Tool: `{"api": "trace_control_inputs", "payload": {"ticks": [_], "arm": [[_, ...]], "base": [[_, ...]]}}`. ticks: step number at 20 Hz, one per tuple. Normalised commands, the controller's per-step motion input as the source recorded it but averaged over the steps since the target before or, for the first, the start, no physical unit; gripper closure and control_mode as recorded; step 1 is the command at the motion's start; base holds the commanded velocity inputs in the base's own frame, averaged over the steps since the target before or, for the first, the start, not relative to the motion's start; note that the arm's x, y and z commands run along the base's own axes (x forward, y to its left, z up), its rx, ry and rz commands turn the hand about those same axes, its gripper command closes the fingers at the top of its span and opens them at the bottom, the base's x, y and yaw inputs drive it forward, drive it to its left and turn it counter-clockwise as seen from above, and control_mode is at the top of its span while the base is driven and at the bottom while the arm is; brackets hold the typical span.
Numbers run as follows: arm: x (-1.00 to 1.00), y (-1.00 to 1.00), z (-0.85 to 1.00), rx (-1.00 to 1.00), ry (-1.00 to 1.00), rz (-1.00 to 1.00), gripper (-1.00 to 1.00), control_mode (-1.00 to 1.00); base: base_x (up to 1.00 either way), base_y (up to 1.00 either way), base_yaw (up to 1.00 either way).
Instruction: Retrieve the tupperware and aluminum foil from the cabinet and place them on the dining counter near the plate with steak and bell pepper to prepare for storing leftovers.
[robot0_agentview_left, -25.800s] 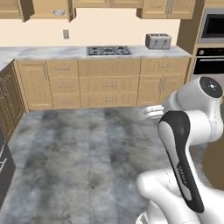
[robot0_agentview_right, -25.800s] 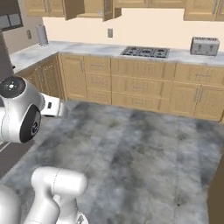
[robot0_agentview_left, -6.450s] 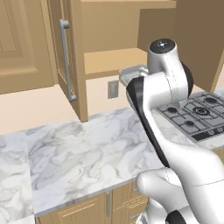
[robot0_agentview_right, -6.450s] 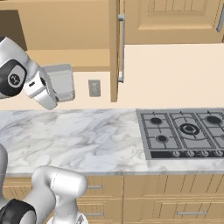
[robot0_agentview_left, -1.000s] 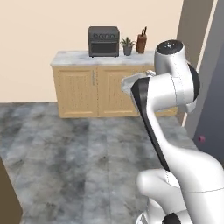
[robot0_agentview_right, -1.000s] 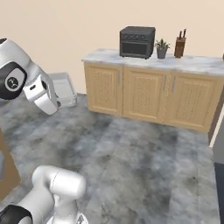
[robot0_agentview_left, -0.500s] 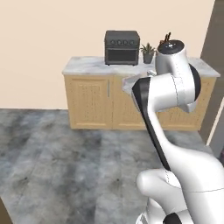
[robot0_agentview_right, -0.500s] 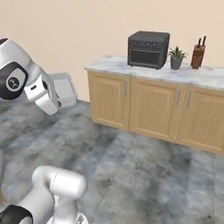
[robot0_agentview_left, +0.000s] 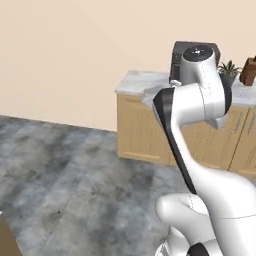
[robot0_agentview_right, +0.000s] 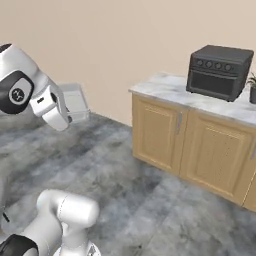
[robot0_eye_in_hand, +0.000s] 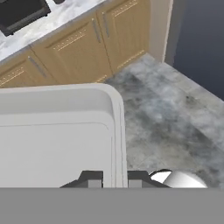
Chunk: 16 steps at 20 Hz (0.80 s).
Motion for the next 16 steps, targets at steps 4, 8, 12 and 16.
{"api": "trace_control_inputs", "payload": {"ticks": [4,8,12,16], "arm": [[0.00,0.00,0.00,0.00,0.00,0.00,1.00,1.00],[0.00,0.00,0.00,0.00,0.00,0.00,1.00,1.00],[0.00,0.00,0.00,0.00,0.00,0.00,1.00,1.00],[0.00,0.00,0.00,0.00,0.00,0.00,1.00,1.00]], "base": [[0.76,0.35,0.53],[0.74,0.30,0.59],[0.79,0.09,0.57],[0.77,-0.26,0.37]]}}
